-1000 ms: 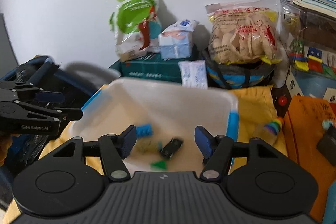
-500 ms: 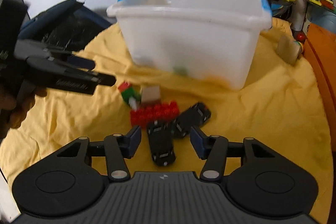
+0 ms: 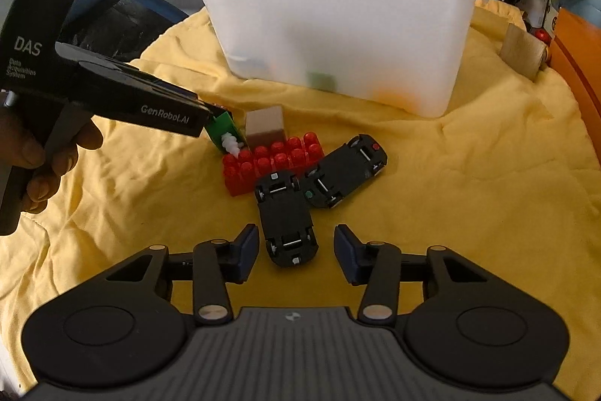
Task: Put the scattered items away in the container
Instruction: 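Grasp a black car with the right tool while the left tool grasps the red block, then carry the black car in the right tool into the bin while the left tool carries the red block there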
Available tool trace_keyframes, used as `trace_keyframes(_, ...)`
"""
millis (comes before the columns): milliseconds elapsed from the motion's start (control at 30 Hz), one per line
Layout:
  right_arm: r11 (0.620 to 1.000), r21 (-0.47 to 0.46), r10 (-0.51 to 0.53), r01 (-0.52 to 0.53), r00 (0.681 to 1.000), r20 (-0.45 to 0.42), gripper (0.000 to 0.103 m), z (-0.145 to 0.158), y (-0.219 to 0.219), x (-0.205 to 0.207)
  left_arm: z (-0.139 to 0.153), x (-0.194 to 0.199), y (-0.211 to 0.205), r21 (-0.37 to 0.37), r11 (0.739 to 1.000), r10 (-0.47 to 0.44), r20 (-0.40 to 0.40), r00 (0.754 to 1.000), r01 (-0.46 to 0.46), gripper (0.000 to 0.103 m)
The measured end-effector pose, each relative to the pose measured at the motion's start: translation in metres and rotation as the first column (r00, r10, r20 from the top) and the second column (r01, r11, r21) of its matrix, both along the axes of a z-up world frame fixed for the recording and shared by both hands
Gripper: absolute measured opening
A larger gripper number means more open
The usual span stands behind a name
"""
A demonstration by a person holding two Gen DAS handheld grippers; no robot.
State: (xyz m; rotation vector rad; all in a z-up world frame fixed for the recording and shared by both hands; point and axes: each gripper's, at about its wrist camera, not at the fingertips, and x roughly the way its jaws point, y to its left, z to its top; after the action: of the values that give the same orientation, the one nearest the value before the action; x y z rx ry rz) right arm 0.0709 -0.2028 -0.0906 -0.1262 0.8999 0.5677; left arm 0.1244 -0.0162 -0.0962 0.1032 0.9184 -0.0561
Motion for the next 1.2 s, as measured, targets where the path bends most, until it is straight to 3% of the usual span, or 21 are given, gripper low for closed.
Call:
trace_keyframes(100, 1.000, -0.009, 0.005, -0.005, 1.000, 0.003, 0.047, -0.004, 0.003, 0.002, -0.003, 0.001, -0.001, -0.005, 1.000, -0.022, -0.014, 1.000, 0.022, 0.030)
trace_keyframes(167, 1.000, -0.020, 0.019, -0.019, 1.000, 0.017, 0.036, -0.004, 0.006, 0.003, -0.003, -0.002, -0.002, -0.003, 0.999, -0.032, -0.005, 0.999, 0.032, 0.024)
trace_keyframes(600, 1.000, 0.010, 0.021, -0.021, 0.998, 0.055, 0.033, 0.012, 0.001, -0.008, 0.018, -0.014, 0.010, -0.043, 0.999, -0.024, 0.059, 0.998, 0.026, 0.023)
trace_keyframes(900, 0.994, 0.105, -0.029, 0.016, 0.992, 0.125, 0.033, 0.060, -0.014, -0.012, 0.070, -0.032, 0.027, -0.061, 0.998, 0.003, 0.124, 0.992, 0.004, 0.023)
trace_keyframes(1200, 0.983, 0.177, -0.095, 0.054, 0.968, 0.234, 0.033, 0.128, -0.023, 0.027, 0.130, -0.014, 0.033, -0.052, 0.999, 0.000, 0.182, 0.983, 0.009, 0.023)
